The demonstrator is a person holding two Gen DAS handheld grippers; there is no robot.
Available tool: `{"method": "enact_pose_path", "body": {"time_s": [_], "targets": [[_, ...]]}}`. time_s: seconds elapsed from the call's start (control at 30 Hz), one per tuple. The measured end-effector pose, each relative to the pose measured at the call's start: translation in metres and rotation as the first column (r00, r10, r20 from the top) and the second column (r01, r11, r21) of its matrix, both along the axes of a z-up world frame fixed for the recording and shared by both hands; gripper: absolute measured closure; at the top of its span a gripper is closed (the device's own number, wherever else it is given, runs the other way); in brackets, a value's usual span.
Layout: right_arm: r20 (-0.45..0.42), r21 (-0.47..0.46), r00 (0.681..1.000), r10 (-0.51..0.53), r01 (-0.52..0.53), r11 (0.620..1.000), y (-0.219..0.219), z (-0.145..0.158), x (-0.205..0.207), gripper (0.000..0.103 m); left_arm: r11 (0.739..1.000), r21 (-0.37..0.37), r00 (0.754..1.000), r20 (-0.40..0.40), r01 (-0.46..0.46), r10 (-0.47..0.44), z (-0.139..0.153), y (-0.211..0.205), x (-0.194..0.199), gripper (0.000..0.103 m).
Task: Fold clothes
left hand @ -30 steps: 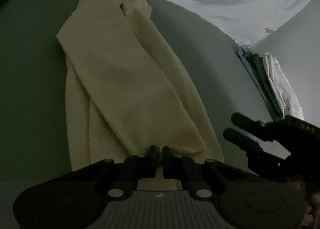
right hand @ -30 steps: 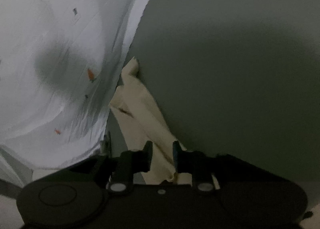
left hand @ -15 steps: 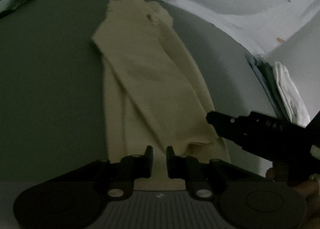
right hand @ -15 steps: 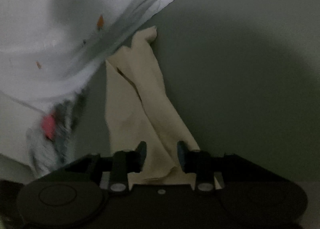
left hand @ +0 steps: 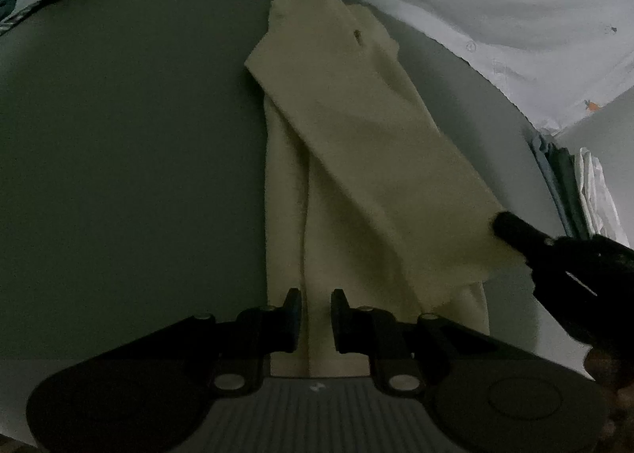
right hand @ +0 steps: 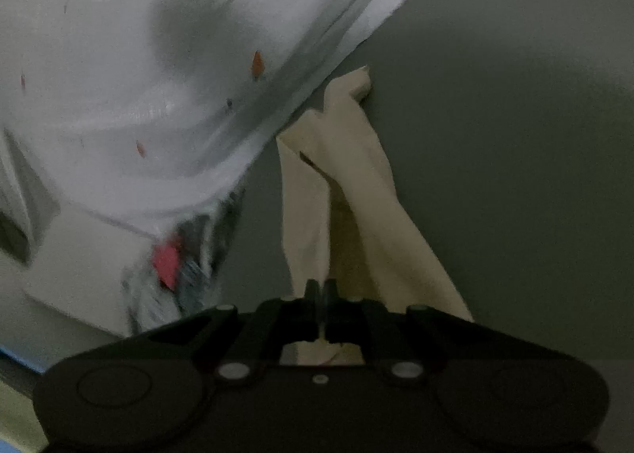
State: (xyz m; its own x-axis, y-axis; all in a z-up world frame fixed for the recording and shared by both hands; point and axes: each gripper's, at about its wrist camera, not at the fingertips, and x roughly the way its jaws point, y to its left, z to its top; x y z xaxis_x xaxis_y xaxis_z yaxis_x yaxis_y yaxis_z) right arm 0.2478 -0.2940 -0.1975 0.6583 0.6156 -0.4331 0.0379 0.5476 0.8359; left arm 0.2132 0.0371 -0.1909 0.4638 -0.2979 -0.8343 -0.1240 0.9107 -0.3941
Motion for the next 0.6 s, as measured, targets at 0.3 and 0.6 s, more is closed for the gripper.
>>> {"method": "enact_pose_path", "body": {"time_s": [0.3, 0.6], "targets": [[-0.158, -0.021, 0.982, -0.105, 0.103, 0.994, -0.029, -0.027, -0.039, 0.101, 0.999, 0.028, 0.999, -0.01, 0.042, -0.042, -0.001, -0.007, 0.006, 0.078], [-0.238, -0.128, 0.965, -0.105, 0.076, 0.989, -0.024, -0.041, -0.048, 0.101, 0.997, 0.043, 0.998, -0.023, 0.066, -0.065, -0.002, -0.003, 0.005, 0.072]]}}
